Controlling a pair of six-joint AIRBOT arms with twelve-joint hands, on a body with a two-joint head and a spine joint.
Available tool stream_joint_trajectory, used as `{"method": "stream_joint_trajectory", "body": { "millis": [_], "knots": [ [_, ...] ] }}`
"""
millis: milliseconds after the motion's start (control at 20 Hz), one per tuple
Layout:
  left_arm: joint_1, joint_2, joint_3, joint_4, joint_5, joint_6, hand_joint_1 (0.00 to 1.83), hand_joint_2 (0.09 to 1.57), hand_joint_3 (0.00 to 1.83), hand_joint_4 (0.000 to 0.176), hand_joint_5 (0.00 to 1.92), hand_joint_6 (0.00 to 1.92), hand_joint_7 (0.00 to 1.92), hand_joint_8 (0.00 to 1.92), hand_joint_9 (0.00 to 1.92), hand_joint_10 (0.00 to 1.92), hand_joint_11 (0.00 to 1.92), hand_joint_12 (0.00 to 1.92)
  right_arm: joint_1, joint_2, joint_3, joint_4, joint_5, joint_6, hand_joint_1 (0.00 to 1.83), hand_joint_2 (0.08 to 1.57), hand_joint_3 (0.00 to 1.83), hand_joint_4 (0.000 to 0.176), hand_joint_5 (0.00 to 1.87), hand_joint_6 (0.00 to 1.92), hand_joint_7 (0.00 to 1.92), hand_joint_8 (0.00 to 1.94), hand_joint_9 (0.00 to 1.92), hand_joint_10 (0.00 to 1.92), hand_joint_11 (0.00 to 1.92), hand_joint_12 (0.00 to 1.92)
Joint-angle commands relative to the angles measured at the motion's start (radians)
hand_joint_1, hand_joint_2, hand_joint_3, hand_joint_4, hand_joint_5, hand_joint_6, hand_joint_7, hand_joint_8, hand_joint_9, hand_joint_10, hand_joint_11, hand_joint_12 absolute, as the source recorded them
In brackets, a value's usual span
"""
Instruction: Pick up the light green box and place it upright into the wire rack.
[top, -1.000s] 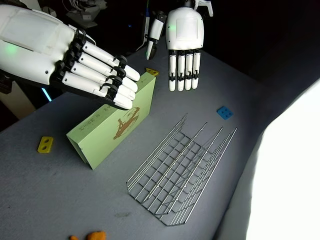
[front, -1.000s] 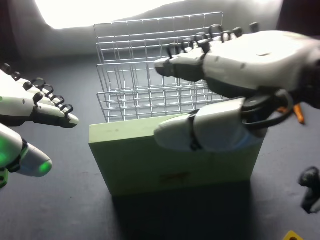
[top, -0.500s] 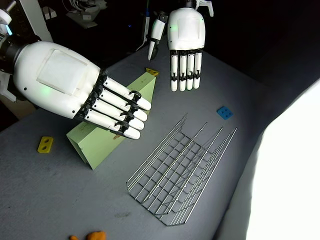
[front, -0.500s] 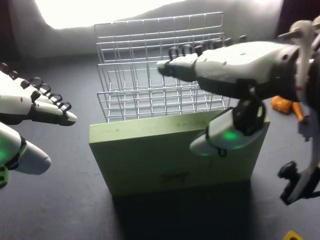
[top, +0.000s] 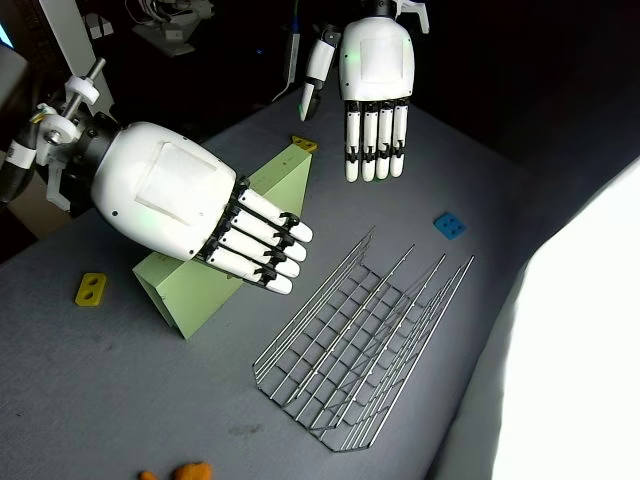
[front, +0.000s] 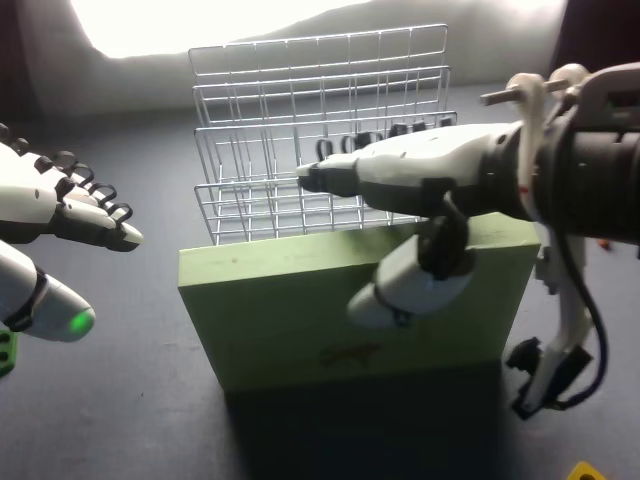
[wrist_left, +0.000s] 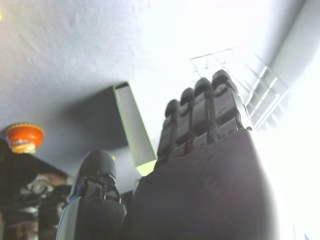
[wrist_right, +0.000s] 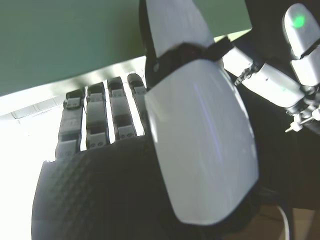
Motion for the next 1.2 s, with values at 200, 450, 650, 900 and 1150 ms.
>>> {"method": "stream_joint_trajectory", "body": {
  "millis": [200, 450, 650, 900, 1150],
  "knots": [
    [0.004, -0.001, -0.001, 0.009, 0.060, -0.003, 0.00, 1.29, 0.00, 0.000, 0.06, 0.01, 0.04, 0.01, 0.02, 0.01, 0.00, 0.00, 0.003, -0.010, 0.007, -0.026, -0.039, 0.002, 1.03, 1.05, 0.00, 0.000, 0.00, 0.00, 0.00, 0.00, 0.00, 0.00, 0.00, 0.00],
    [0.008, -0.001, -0.001, 0.009, 0.060, -0.003, 0.00, 1.29, 0.00, 0.000, 0.00, 0.00, 0.00, 0.00, 0.00, 0.00, 0.00, 0.00, -0.001, -0.010, 0.007, -0.026, -0.036, 0.000, 1.03, 1.06, 0.00, 0.000, 0.04, 0.02, 0.02, 0.01, 0.01, 0.00, 0.00, 0.00],
    [0.010, -0.001, -0.001, 0.009, 0.060, -0.003, 0.00, 1.29, 0.00, 0.000, 0.02, 0.01, 0.02, 0.01, 0.00, 0.00, 0.00, 0.00, -0.003, -0.010, 0.007, -0.026, -0.032, -0.010, 1.12, 1.01, 0.00, 0.000, 0.26, 0.02, 0.24, 0.02, 0.22, 0.01, 0.00, 0.40],
    [0.011, -0.001, -0.001, 0.009, 0.060, -0.003, 0.01, 1.29, 0.00, 0.000, 0.05, 0.01, 0.04, 0.00, 0.01, 0.00, 0.00, 0.00, -0.004, -0.010, 0.007, -0.026, -0.032, -0.009, 1.34, 1.13, 0.00, 0.000, 0.87, 0.93, 0.99, 0.99, 0.87, 1.13, 0.64, 1.35],
    [0.011, -0.001, -0.002, 0.009, 0.060, -0.003, 0.01, 1.29, 0.00, 0.000, 0.07, 0.01, 0.06, 0.01, 0.02, 0.01, 0.01, 0.01, -0.004, -0.009, 0.009, -0.026, -0.032, -0.009, 1.38, 1.12, 0.00, 0.000, 0.96, 0.86, 0.99, 1.05, 0.84, 1.35, 0.66, 1.46]
  ]
}}
